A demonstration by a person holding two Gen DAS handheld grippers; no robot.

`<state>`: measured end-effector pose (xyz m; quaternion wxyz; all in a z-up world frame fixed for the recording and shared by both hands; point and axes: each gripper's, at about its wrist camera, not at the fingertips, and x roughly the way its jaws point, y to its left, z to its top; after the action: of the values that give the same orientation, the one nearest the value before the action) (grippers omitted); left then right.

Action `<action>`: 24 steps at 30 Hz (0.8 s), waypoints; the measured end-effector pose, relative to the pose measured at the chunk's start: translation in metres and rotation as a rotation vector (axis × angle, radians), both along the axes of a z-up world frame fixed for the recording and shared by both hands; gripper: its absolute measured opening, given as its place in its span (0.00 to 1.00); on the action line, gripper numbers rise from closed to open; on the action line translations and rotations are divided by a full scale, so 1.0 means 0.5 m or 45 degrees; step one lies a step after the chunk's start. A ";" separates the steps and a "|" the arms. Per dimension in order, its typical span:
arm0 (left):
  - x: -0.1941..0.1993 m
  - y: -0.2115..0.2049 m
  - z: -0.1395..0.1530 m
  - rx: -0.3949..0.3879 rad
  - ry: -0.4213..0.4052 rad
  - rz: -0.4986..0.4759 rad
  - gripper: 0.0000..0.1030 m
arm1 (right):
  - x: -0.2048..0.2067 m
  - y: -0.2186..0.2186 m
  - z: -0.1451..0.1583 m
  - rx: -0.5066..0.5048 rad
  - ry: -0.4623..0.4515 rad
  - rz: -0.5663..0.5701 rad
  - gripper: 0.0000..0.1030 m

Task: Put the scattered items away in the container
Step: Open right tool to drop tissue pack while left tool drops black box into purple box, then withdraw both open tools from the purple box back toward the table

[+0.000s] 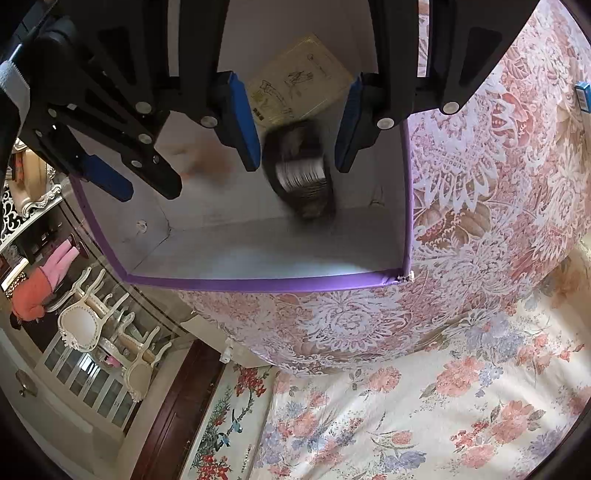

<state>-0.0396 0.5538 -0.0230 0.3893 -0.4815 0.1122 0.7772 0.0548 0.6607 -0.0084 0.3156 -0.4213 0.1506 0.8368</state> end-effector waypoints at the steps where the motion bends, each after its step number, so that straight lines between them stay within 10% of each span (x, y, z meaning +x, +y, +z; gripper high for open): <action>1: 0.001 0.000 0.000 0.001 0.000 -0.001 0.45 | 0.000 0.000 0.000 0.000 -0.001 -0.001 0.57; 24: 0.012 -0.002 0.006 0.008 0.005 -0.003 0.46 | 0.000 -0.001 -0.005 -0.012 0.001 0.004 0.57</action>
<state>-0.0337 0.5527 -0.0198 0.3916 -0.4785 0.1109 0.7781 0.0548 0.6605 -0.0108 0.3124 -0.4225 0.1540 0.8368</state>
